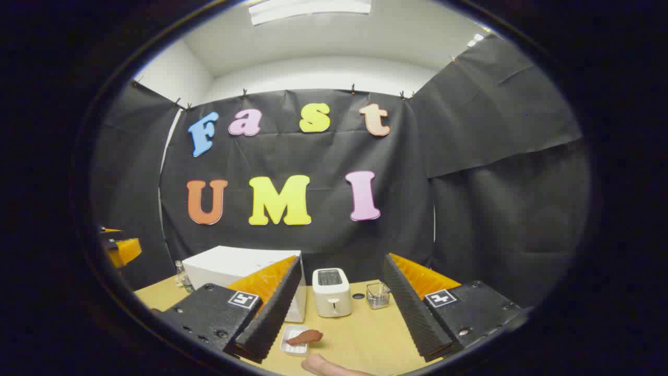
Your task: Open the microwave oven with the left hand, put the food in, and close the microwave oven.
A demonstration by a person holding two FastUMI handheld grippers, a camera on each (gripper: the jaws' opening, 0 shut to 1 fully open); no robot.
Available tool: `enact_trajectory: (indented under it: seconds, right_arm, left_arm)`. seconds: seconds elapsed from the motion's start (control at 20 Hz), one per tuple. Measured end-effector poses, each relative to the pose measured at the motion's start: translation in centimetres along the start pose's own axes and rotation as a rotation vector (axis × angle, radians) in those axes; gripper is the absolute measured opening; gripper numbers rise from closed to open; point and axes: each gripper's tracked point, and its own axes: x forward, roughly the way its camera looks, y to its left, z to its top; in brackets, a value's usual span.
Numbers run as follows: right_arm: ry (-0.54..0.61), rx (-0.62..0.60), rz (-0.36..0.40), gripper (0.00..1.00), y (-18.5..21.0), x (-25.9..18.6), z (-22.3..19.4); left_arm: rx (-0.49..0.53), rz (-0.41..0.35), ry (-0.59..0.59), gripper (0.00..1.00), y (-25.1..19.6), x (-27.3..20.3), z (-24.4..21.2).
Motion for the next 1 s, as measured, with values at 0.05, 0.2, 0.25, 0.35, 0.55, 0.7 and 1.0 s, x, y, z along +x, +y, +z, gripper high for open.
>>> enact_trajectory:
  seconds: [0.05,0.2,0.25,0.35,0.55,0.7,1.0]
  right_arm:
    - [0.003,-0.001,0.004,1.0,-0.1,0.1,-0.1]
    - [-0.004,-0.015,-0.013,1.0,-0.8,0.4,-0.1]
    - [-0.006,-0.013,-0.017,0.9,-1.0,0.4,-0.1]
    - [-0.008,-0.015,-0.017,0.9,-1.1,0.4,-0.1]
    - [0.0,-0.006,-0.006,0.9,-1.0,0.6,-0.5]
    - [0.01,0.005,-0.001,0.9,-1.0,0.8,-0.8]
    - [0.013,0.01,0.002,0.9,-1.2,0.8,-1.1]
  left_arm:
    - [-0.001,-0.005,-0.001,0.82,-0.3,0.1,0.0]
    - [0.004,-0.007,0.011,0.82,-0.5,0.2,-0.3]
    - [0.008,-0.001,0.014,0.94,-0.4,0.2,-0.5]
    - [0.001,0.004,0.012,0.94,-0.3,0.4,-0.5]
    - [-0.02,-0.017,0.024,0.94,-0.9,0.7,-0.9]
    - [-0.042,-0.03,0.022,0.94,-1.3,0.6,-1.1]
    - [-0.038,-0.04,0.029,0.95,-1.9,1.3,-2.0]
